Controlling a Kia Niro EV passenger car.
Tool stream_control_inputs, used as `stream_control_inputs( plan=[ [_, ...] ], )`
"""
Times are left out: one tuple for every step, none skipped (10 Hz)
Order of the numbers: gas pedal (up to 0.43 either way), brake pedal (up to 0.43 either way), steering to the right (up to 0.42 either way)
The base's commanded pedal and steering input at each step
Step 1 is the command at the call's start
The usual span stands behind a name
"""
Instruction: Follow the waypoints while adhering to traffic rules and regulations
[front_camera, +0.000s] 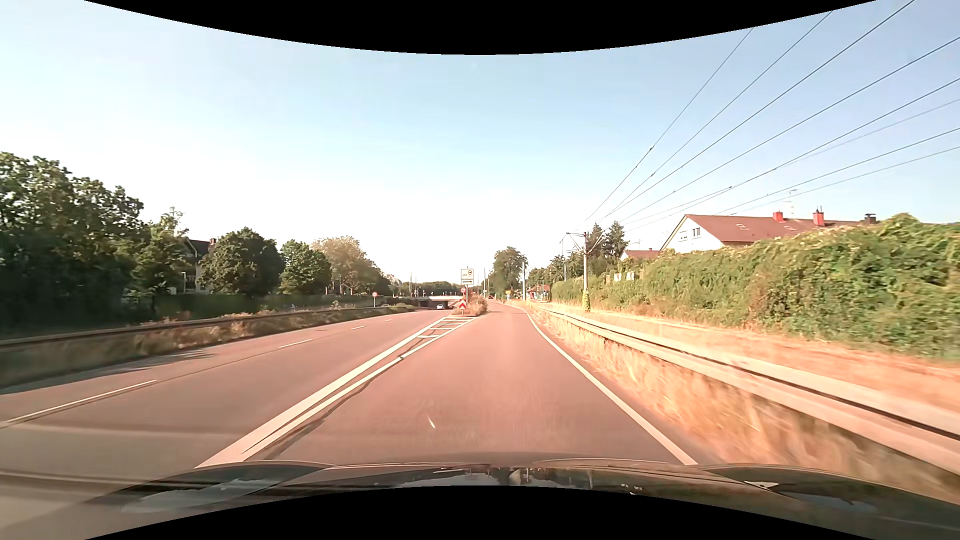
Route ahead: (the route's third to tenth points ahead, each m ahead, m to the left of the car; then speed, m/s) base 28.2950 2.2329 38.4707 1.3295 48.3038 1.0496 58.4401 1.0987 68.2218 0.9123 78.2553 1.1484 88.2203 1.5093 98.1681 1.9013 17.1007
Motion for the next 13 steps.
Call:
stream_control_inputs(
  plan=[
    [0.0,0.0,0.006],
    [0.0,0.0,0.006],
    [0.0,0.0,0.007],
    [0.0,0.0,0.009],
    [0.0,0.0,0.01],
    [0.0,0.0,0.011],
    [0.0,0.0,0.011],
    [0.0,0.0,0.011],
    [0.0,0.0,0.011],
    [0.0,0.0,0.011],
    [0.0,0.0,0.011],
    [0.0,0.0,0.011],
    [0.0,0.0,0.011]
  ],
)
